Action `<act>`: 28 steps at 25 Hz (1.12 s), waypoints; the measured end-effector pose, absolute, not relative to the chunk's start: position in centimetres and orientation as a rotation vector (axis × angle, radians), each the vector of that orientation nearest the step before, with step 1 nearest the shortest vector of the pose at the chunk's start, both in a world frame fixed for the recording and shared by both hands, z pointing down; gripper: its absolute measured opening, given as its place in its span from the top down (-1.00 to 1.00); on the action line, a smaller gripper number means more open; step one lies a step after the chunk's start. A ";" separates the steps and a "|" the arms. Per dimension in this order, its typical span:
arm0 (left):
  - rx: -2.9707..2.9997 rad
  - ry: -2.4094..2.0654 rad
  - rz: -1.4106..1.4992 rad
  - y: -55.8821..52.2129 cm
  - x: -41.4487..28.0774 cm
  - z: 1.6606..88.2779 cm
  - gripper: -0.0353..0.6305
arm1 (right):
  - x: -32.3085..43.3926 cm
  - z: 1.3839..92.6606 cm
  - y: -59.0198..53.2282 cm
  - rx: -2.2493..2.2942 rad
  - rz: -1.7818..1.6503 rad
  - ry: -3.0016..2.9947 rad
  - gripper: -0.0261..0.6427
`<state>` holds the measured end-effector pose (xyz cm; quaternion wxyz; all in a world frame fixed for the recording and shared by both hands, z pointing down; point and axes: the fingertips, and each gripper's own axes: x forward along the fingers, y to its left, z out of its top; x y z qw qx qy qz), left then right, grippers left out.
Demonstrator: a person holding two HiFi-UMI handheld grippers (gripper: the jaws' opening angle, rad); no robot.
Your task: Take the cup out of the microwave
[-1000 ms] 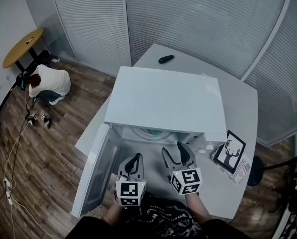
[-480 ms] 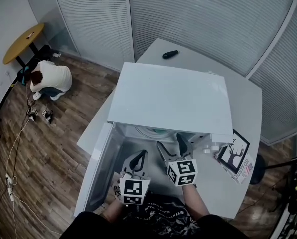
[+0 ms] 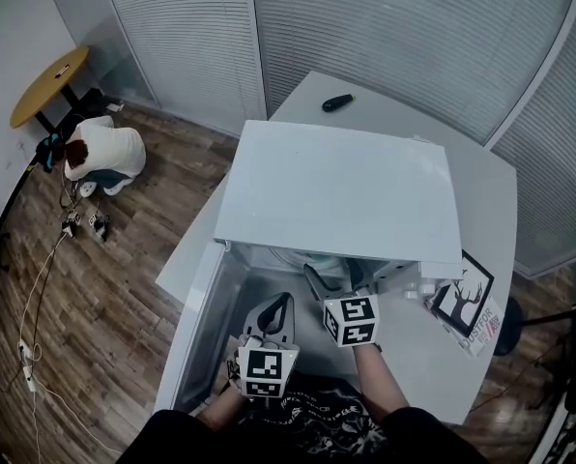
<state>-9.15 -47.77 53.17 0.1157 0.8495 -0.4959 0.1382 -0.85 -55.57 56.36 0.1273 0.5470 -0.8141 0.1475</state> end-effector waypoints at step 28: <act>2.429 -1.481 0.426 -47.4 -12.0 54.7 0.88 | -1.6 58.8 -60.5 1.611 0.376 -2.264 -0.20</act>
